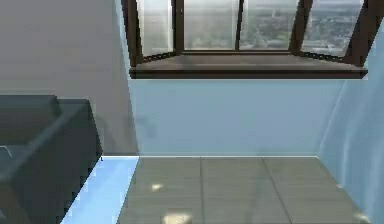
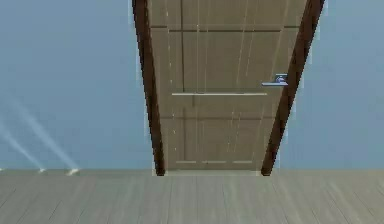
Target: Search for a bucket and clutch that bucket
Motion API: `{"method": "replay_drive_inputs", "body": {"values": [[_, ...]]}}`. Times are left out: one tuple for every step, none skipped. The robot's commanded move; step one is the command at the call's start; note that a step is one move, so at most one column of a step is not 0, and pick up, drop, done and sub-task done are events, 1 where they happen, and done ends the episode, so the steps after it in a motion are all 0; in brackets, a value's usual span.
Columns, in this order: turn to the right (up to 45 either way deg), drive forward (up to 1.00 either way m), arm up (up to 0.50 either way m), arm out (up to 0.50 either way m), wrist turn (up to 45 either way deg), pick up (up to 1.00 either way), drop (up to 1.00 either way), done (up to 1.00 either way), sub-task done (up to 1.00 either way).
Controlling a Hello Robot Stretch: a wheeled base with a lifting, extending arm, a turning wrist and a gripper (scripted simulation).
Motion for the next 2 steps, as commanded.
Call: {"method": "replay_drive_inputs", "body": {"values": [[-45.0,0.00,0.00,0.00,0.0,0.00,0.00,0.00,0.00],[-45.0,0.00,0.00,0.00,0.0,0.00,0.00,0.00,0.00]]}}
